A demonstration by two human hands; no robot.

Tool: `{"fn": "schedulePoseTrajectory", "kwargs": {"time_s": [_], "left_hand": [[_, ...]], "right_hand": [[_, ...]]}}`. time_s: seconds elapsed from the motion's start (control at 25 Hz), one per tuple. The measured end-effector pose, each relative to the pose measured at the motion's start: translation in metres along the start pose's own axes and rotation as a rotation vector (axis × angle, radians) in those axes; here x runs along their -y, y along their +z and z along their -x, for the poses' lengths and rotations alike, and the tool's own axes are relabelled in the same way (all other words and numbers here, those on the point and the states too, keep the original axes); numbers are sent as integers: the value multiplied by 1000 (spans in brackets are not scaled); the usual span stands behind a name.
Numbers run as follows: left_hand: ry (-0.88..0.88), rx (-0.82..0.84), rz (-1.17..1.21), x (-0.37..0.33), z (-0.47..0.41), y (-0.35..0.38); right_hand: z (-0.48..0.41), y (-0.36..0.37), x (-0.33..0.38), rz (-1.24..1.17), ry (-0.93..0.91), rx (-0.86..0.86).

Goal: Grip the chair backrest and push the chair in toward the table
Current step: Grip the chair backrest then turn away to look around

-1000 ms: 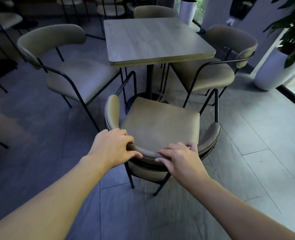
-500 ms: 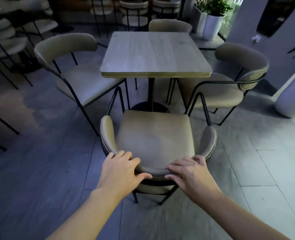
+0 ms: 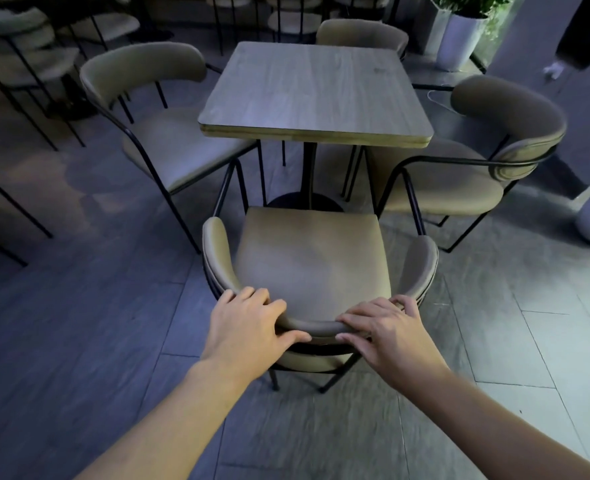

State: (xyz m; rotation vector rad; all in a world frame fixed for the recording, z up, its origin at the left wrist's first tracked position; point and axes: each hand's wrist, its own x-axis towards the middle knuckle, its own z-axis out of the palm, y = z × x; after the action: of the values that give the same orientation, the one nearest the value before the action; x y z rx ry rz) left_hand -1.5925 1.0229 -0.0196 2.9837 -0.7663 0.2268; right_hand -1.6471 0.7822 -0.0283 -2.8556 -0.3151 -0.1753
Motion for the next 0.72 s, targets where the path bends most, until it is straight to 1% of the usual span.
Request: {"fn": "schedulePoseTrajectory", "kwargs": {"time_s": [0.12, 0.2, 0.28, 0.36, 0.44, 0.56, 0.72], "left_hand": [[-13, 59, 10, -1, -1, -3], [-38, 119, 81, 1, 0, -9], [-47, 185, 185, 10, 3, -22], [-36, 195, 204, 29, 1, -49], [-21, 118, 148, 59, -10, -88], [-27, 8, 55, 118, -38, -160], [-63, -167, 31, 220, -67, -268]], "right_hand": [[0, -2, 0, -7, -13, 26], [-4, -10, 1, -27, -23, 32], [-10, -26, 6, -52, -28, 9], [-26, -54, 19, -60, -24, -54], [-58, -91, 41, -53, -43, -130], [-128, -149, 94, -41, -99, -244], [-233, -215, 200, -87, -172, -357]]}}
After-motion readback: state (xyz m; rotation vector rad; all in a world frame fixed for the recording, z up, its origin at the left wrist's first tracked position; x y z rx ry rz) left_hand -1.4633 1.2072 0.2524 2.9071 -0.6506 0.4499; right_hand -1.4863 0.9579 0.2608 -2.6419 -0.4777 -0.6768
